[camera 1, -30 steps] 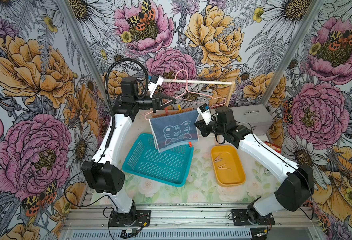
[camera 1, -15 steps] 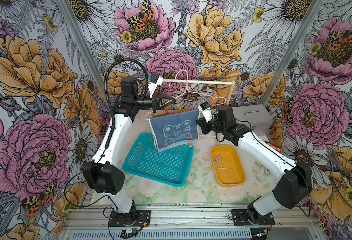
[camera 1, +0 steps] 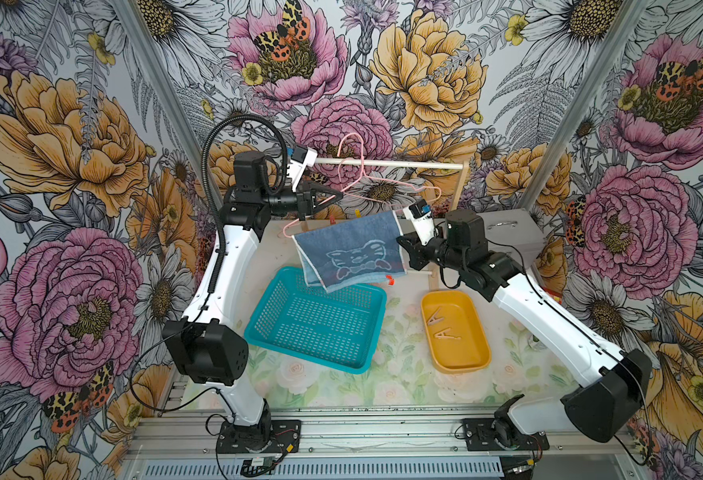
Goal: Remove the clothespins securing towels to the hanger
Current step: Remove the towel from the hanger.
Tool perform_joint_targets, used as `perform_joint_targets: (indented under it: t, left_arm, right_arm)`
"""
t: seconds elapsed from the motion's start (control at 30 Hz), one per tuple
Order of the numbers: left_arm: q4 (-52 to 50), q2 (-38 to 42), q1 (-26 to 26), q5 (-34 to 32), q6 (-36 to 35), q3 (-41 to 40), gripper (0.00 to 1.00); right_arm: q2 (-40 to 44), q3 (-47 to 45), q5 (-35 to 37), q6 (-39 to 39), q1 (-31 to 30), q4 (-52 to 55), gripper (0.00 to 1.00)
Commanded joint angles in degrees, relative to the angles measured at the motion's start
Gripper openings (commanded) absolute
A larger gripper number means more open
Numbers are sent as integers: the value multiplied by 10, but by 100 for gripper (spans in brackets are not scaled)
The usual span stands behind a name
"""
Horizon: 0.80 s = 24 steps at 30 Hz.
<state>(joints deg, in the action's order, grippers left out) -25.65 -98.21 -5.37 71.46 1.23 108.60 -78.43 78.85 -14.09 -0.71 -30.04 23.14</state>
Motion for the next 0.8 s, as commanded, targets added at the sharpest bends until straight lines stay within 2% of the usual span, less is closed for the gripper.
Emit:
perform_joint_targets:
  t: [0.0,0.13,0.3,0.47,0.77]
  left_arm:
    - [3,-10,13,-18,10,20,0]
    - [4,-11,8,-36,4,10,0]
    - [2,-8,-3,-58,-7,-7,0]
    - [-9,5,-10,-79,-29,-42,0]
    - [-14,29,-4,-105,-52,-103,0]
  right_arm:
    - [40,9,21,10,-11,56,0]
    - [64,73,32,36,-57,107,0]
    - [36,218,12,58,-91,151,0]
    - [-1,335,-6,64,-101,178,0]
    - [-31,458,-30,49,-103,181,0]
